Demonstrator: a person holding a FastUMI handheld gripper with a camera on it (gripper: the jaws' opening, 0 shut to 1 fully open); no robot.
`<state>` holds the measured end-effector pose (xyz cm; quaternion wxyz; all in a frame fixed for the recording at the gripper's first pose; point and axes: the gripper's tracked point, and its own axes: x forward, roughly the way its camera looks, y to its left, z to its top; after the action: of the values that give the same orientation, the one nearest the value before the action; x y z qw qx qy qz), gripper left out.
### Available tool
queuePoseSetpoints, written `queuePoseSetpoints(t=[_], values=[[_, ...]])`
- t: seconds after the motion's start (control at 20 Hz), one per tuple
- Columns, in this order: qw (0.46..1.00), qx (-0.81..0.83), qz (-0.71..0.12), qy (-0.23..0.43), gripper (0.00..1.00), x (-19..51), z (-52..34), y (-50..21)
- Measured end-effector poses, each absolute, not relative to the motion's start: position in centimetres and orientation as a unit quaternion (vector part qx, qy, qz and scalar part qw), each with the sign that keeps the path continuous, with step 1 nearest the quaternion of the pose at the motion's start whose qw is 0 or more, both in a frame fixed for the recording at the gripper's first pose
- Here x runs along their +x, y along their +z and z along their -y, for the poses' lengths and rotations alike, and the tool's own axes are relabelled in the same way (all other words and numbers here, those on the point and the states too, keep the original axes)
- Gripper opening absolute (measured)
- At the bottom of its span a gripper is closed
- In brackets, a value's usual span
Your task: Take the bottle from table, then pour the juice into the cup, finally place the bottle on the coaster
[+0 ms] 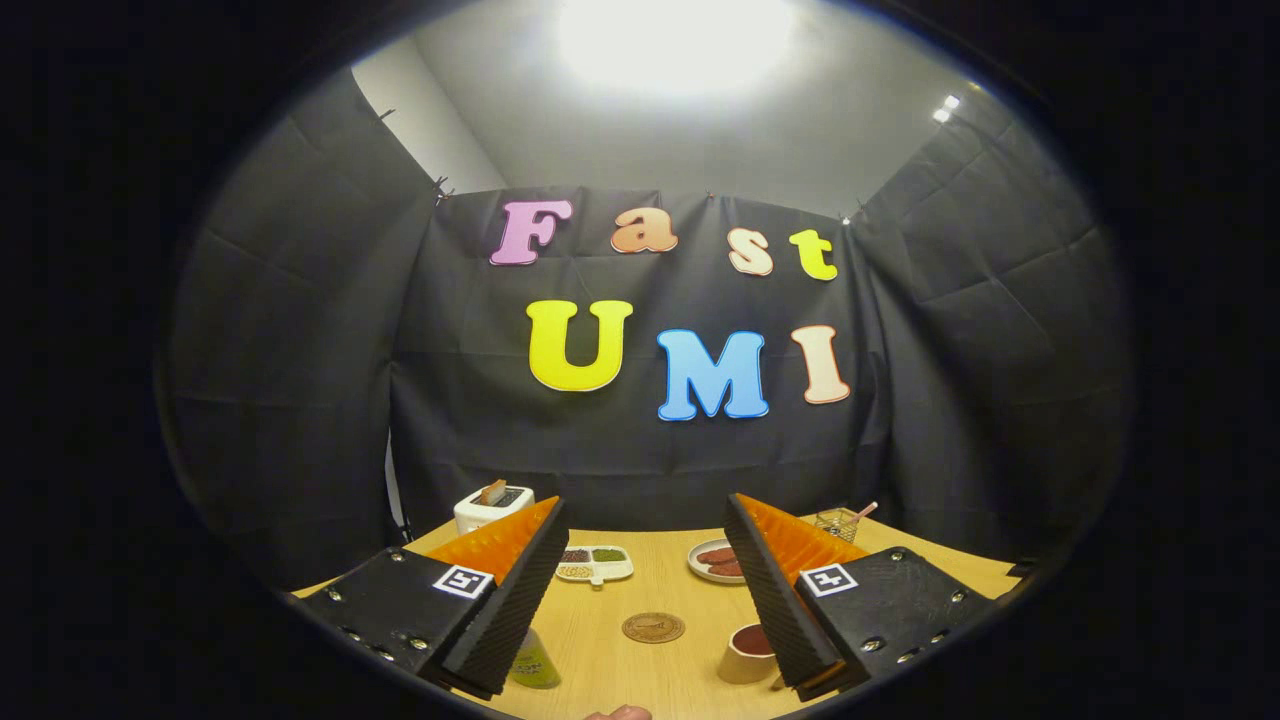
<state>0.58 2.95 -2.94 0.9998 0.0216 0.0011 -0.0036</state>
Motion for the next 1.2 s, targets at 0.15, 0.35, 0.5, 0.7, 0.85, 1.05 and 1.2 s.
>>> queuePoseSetpoints(t=[0.15, 0.35, 0.5, 0.7, 0.85, 1.05, 1.2], values=[[1.000, 0.023, -0.009, 0.013, 0.96, 0.8, -5.1, -4.5], [0.999, 0.019, -0.021, 0.036, 0.96, 1.3, -8.3, -6.6], [0.998, 0.014, -0.033, 0.051, 0.96, 1.7, -10.7, -8.4], [0.997, 0.006, -0.052, 0.061, 0.96, 2.3, -12.9, -11.0], [0.995, 0.006, -0.075, 0.059, 0.96, 2.8, -13.6, -13.5], [0.993, 0.004, -0.105, 0.054, 0.96, 2.9, -14.3, -16.7], [0.991, 0.004, -0.124, 0.054, 0.96, 3.0, -14.7, -18.8]])
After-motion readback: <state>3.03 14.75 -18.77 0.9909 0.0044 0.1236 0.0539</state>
